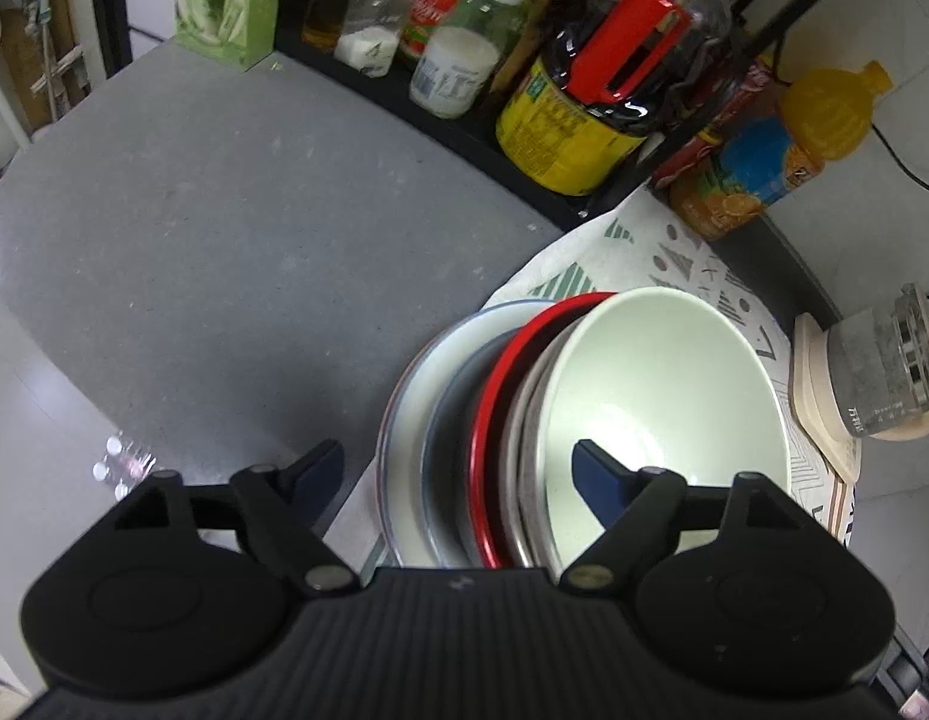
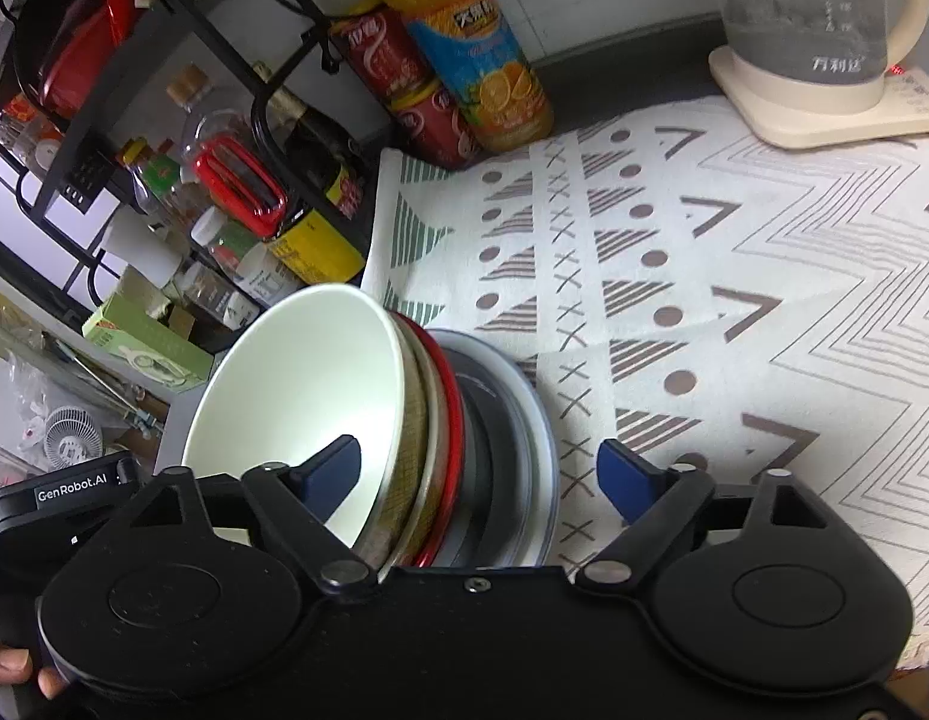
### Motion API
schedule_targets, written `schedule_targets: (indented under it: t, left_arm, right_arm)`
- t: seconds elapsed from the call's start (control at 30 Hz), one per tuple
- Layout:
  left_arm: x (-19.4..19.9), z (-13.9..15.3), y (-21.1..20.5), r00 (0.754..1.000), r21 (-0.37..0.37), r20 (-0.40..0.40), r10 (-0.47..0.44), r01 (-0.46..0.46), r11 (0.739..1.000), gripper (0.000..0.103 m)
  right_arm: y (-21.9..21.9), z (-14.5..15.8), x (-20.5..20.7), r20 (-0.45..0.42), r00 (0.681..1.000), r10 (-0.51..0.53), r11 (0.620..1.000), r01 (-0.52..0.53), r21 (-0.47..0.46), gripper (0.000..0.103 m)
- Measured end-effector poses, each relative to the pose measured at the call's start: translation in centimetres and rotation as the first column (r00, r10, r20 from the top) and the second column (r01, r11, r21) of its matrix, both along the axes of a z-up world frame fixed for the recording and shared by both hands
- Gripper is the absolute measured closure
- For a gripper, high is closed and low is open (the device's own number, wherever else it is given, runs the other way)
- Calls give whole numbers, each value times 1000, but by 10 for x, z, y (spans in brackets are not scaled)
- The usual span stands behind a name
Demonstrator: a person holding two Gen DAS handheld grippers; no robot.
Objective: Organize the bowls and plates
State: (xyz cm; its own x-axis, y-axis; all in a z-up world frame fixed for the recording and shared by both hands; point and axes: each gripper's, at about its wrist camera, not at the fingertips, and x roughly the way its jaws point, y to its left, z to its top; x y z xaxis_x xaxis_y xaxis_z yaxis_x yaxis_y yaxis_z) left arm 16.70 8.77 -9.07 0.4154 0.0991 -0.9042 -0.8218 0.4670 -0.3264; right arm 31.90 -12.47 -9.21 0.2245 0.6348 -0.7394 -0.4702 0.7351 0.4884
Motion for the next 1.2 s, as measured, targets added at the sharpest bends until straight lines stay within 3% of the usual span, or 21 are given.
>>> schedule_targets:
  t: [0.2,0.63,0.7,0.97,1.2]
  left_arm:
    - [-4,5,-4,1000,14,11,1,-1,1000,18]
    - [-15,43,-34,995,107,99,-23,12,994,7]
    - [-15,51,-40,994,137,95,-45,32,990,0]
    - [-29,68,-60,989,162,128,-75,54,985,0]
    - [-41,73,-69,976,171,148,-162,136,976,0]
  right_arm:
    - [-14,8,-3,22,1000,-11,1000,11,12,0]
    - [-61,39,-7,106,993,-50,998,48,27,0]
    - [-68,44,-11,126,991,-51,998,47,32,0]
    - [-98,50,-28,150,984,-101,995,97,34,0]
    - [-115,56,-48,178,971,-160,987,158,23,0]
